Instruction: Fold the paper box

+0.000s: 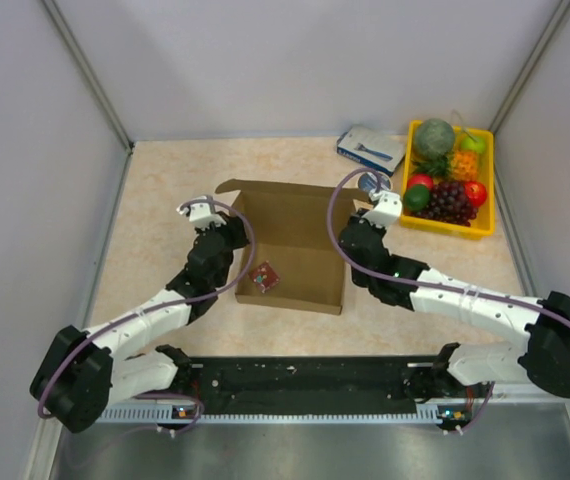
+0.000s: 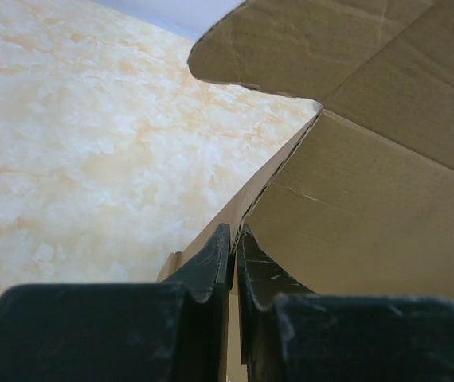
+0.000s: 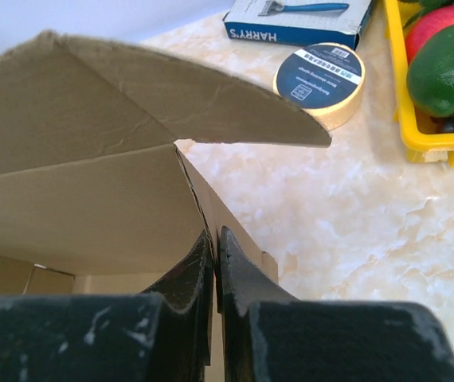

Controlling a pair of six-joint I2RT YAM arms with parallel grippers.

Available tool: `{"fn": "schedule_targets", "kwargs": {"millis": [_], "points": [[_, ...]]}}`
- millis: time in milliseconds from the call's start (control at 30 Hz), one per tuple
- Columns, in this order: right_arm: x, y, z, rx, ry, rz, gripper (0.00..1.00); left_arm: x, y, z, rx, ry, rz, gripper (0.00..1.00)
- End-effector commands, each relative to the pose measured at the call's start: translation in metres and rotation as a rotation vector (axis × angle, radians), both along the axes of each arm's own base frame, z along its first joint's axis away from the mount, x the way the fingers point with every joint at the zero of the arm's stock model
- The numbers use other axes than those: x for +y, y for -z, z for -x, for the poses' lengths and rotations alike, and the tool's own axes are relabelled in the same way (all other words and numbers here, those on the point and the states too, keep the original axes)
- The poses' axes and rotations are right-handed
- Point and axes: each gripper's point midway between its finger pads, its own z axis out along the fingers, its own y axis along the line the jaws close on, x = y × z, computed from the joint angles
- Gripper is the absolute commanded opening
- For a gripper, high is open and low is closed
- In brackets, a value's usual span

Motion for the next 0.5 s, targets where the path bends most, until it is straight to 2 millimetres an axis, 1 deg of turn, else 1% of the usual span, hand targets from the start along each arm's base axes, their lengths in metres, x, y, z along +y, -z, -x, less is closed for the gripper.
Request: {"fn": "schedule_targets", "kwargs": {"millis": [0, 33, 100, 133, 200, 233, 300, 467], "points": [[-0.017, 0.01, 0.009, -0.01, 0.072, 0.04, 0.0, 0.018, 0.04, 0.019, 0.109, -0.041, -0.055, 0.08], [-0.017, 0.012, 0.011, -0.01, 0.073, 0.04, 0.0, 0.02, 0.045, 0.022, 0.118, -0.039, -0.055, 0.08], [-0.019, 0.019, 0.016, -0.007, 0.082, 0.024, 0.0, 0.018, 0.048, 0.026, 0.122, -0.03, -0.025, 0.08], [-0.017, 0.021, 0.018, -0.006, 0.075, 0.02, 0.0, 0.018, 0.056, 0.03, 0.134, -0.019, -0.026, 0.08], [-0.018, 0.022, 0.022, -0.017, 0.091, 0.015, 0.0, 0.016, 0.061, 0.033, 0.15, -0.005, -0.017, 0.08], [-0.015, 0.022, 0.026, -0.023, 0.087, 0.011, 0.0, 0.015, 0.066, 0.036, 0.16, -0.001, -0.02, 0.08], [-0.015, 0.026, 0.029, -0.021, 0.087, 0.01, 0.0, 0.015, 0.069, 0.039, 0.168, 0.004, -0.017, 0.08], [-0.013, 0.045, 0.041, -0.008, 0.081, 0.015, 0.0, 0.022, 0.083, 0.05, 0.188, -0.007, -0.012, 0.08]]}}
